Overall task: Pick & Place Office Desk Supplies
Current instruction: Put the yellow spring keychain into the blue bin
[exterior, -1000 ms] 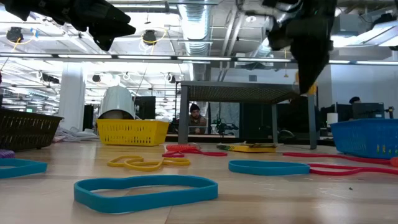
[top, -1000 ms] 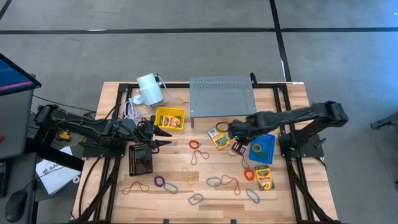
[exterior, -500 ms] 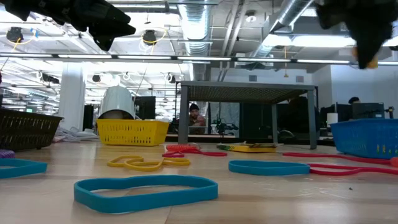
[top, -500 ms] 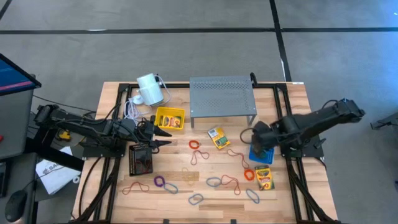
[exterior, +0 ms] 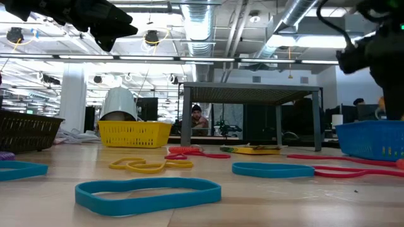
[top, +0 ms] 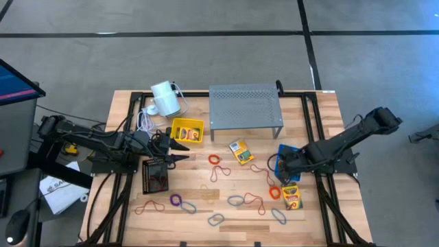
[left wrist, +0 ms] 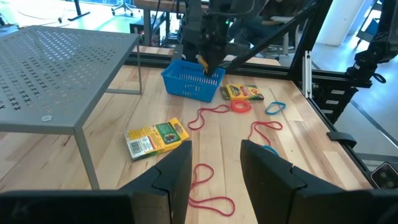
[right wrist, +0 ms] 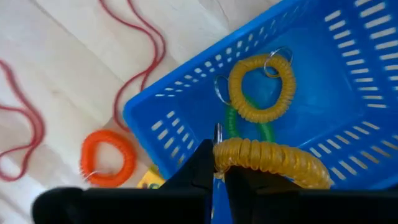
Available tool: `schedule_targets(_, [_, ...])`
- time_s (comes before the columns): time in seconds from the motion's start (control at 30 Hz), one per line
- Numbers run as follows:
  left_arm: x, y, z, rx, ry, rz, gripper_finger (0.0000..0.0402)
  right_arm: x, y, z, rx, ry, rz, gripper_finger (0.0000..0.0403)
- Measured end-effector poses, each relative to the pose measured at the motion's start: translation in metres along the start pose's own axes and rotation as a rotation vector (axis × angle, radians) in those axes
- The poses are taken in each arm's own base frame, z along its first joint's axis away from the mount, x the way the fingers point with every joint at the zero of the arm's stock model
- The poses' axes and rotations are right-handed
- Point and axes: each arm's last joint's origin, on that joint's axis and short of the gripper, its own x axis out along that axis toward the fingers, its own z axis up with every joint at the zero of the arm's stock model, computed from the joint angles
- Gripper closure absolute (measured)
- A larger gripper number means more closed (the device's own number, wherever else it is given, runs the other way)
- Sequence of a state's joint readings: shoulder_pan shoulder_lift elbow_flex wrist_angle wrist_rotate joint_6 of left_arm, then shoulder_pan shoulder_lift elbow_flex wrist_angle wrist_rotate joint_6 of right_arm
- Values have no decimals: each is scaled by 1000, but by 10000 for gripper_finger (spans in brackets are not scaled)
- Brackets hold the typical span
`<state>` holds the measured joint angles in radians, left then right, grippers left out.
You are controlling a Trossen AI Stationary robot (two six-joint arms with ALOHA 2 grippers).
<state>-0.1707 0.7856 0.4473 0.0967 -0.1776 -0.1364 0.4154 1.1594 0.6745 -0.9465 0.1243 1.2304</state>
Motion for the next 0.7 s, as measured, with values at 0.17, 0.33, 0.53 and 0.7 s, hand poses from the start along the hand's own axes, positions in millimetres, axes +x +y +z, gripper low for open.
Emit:
schedule_targets(0.17, [0, 0, 0, 1, 0, 0, 270, 4, -2, 1, 8, 10, 4, 388])
schedule_targets(0.33, [0, 0, 1, 29, -13, -2, 270, 4, -3, 4, 10, 11, 3, 388])
schedule_targets(0.53, [0, -1, 4, 26, -46, -6, 270, 4, -4, 6, 9, 12, 3, 388])
schedule_targets(0.7, [0, -1, 5, 37, -53, -6, 270, 4, -4, 6, 8, 13, 3, 388])
